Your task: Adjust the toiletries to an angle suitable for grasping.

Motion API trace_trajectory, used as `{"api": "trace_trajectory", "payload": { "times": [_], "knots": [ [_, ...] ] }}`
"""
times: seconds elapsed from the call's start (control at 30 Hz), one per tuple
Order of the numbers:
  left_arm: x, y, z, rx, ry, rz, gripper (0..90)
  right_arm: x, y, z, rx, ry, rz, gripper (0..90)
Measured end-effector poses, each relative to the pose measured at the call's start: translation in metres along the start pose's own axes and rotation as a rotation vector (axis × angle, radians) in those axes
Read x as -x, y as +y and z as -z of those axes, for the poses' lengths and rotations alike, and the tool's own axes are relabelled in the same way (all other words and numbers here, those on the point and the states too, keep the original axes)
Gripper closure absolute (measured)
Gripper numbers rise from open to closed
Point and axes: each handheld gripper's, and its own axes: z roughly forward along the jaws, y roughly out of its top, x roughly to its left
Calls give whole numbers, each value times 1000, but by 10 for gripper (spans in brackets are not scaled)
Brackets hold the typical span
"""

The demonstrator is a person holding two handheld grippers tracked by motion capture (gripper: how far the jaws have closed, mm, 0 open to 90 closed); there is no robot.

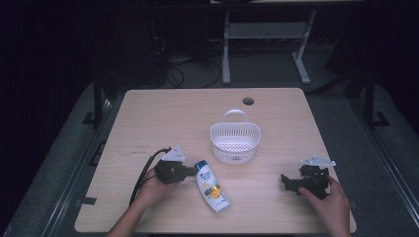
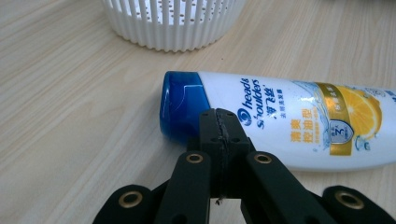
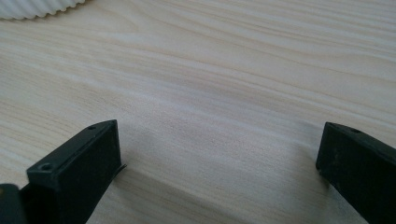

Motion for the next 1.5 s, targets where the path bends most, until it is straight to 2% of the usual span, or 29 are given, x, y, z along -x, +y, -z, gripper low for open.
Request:
{"api": "trace_trajectory", "payload": {
  "times": [0.1, 0.63, 0.83, 0.97, 1.1, 1.17, 1.33, 1.37, 1.47, 1.5],
  "knots": [
    [0, 3, -3, 10, -4, 8, 900, 0, 0, 0, 0, 0, 0, 0],
    [-1, 16, -19, 22, -17, -4, 900, 0, 0, 0, 0, 0, 0, 0],
    [4, 17, -16, 32, -33, -8, 900, 0, 0, 0, 0, 0, 0, 0],
    [15, 24, -12, 46, -55, -28, 900, 0, 0, 0, 0, 0, 0, 0],
    [28, 32, -14, 60, -97, -45, 900, 0, 0, 0, 0, 0, 0, 0],
    [37, 35, -18, 62, -120, -61, 900, 0, 0, 0, 0, 0, 0, 0],
    [48, 38, -26, 52, -158, -76, 900, 0, 0, 0, 0, 0, 0, 0],
    [55, 40, -31, 41, -175, -90, 900, 0, 0, 0, 0, 0, 0, 0],
    [61, 42, -36, 35, -186, -100, 900, 0, 0, 0, 0, 0, 0, 0],
    [67, 43, -41, 25, -205, -107, 900, 0, 0, 0, 0, 0, 0, 0]
  ]
}}
